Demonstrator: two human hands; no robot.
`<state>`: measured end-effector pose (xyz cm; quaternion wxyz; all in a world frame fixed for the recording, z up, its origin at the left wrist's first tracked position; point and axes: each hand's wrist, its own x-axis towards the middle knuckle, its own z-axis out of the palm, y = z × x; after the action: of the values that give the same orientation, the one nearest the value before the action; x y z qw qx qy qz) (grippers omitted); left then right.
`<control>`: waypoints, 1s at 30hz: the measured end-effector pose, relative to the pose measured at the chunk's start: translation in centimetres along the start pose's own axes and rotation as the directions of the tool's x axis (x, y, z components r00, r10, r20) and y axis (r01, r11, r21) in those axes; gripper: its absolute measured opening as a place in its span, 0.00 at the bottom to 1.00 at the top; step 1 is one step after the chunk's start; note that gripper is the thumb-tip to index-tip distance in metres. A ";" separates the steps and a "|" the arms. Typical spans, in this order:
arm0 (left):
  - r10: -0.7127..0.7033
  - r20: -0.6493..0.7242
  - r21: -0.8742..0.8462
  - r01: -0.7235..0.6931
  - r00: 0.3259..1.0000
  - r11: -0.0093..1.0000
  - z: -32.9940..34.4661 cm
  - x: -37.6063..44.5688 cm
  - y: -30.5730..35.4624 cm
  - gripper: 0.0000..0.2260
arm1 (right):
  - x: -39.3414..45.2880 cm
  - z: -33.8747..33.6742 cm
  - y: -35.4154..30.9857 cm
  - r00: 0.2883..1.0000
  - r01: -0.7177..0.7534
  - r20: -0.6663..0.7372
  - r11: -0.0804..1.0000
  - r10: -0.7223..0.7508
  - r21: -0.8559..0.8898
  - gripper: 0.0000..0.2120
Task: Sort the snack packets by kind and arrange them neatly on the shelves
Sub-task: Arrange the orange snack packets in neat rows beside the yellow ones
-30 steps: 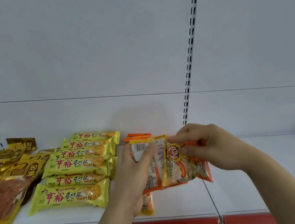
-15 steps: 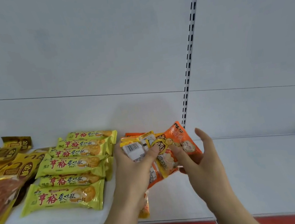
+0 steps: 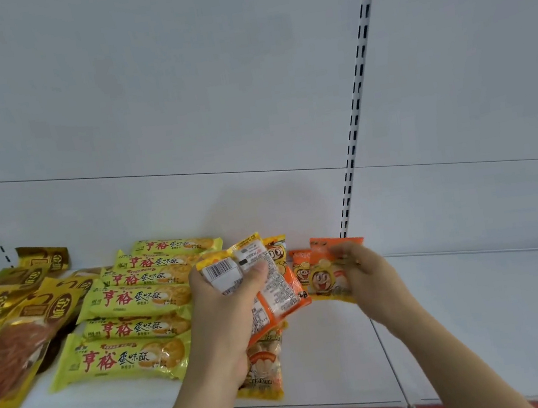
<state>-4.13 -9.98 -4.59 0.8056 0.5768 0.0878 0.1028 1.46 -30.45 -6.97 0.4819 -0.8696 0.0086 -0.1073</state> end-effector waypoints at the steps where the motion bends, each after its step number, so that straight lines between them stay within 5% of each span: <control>1: 0.001 0.000 0.000 -0.001 1.000 1.000 -0.1 0.0 0.0 0.21 | 0.5 0.6 0.4 0.995 0.084 0.054 0.991 -0.078 -0.108 0.19; 6: -0.004 0.001 0.015 0.004 1.000 1.000 -0.4 0.1 -0.2 0.19 | 2.6 1.8 2.8 0.956 0.267 0.251 0.816 -0.155 -0.513 0.21; 12: 0.003 -0.004 0.034 -0.003 1.000 0.999 -0.4 0.2 -0.5 0.19 | 2.7 1.5 3.6 0.948 0.215 0.308 0.875 -0.081 -0.433 0.20; 24: -0.007 0.025 0.031 0.007 1.000 1.000 0.0 0.2 -1.2 0.19 | 3.7 1.0 4.1 0.889 0.390 0.448 0.660 -0.089 -0.642 0.24; 30: -0.018 0.050 0.049 0.015 0.999 0.999 0.3 0.3 -1.6 0.19 | 3.5 1.3 4.4 0.888 0.387 0.452 0.663 -0.083 -0.641 0.25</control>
<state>-3.72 -10.67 -6.00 0.7941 0.5979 0.0745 0.0794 5.54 -32.15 -10.64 0.0785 -0.9839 -0.1599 0.0145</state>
